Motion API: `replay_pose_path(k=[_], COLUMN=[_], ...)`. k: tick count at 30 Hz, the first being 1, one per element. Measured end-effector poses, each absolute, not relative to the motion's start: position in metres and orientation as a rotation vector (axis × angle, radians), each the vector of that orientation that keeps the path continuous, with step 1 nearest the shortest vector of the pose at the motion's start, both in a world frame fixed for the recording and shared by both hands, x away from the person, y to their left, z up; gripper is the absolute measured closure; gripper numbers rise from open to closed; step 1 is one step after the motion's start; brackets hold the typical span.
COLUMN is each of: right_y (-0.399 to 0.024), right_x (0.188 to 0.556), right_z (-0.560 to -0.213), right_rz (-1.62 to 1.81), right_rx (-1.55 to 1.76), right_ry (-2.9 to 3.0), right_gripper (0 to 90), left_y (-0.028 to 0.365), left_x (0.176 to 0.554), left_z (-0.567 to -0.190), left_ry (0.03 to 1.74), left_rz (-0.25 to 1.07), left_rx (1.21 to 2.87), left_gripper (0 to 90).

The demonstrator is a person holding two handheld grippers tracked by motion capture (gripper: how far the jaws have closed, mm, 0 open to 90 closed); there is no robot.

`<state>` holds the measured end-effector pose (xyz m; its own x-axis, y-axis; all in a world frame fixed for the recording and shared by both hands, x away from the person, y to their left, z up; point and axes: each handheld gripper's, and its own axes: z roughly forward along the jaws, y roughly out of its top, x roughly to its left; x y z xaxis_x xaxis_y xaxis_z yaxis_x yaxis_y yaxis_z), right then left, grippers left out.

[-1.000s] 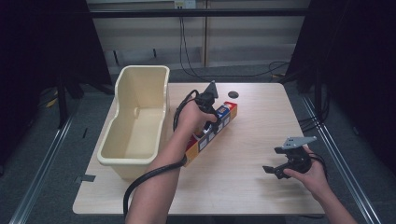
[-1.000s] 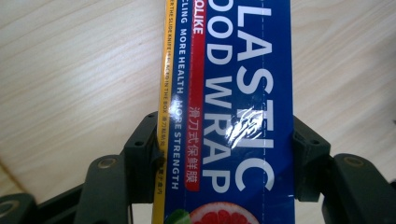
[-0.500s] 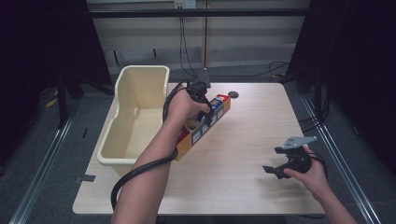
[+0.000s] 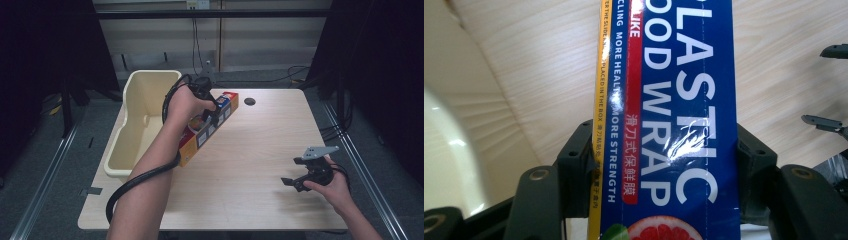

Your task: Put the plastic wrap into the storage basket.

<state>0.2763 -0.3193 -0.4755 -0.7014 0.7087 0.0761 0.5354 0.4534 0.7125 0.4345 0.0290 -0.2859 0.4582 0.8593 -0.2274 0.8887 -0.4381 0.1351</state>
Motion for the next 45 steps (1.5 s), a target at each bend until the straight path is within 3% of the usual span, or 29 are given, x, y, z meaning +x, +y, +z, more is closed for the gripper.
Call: replay_pose_path(k=[24, 45], right_y=[-0.317, -0.316], right_x=[0.276, 0.276], right_z=[-0.475, -0.475], right_rz=[1.082, 1.086], right_rx=[1.068, 1.062], right_ry=[2.481, 2.488], right_gripper=[4.9, 4.9], left_y=[0.076, 0.126], left_x=[0.426, 0.415], left_z=[-0.237, -0.221], left_ry=[1.646, 1.769], left_rz=[-0.126, -0.071], left_rx=[2.348, 2.243], left_gripper=[40.7, 40.6])
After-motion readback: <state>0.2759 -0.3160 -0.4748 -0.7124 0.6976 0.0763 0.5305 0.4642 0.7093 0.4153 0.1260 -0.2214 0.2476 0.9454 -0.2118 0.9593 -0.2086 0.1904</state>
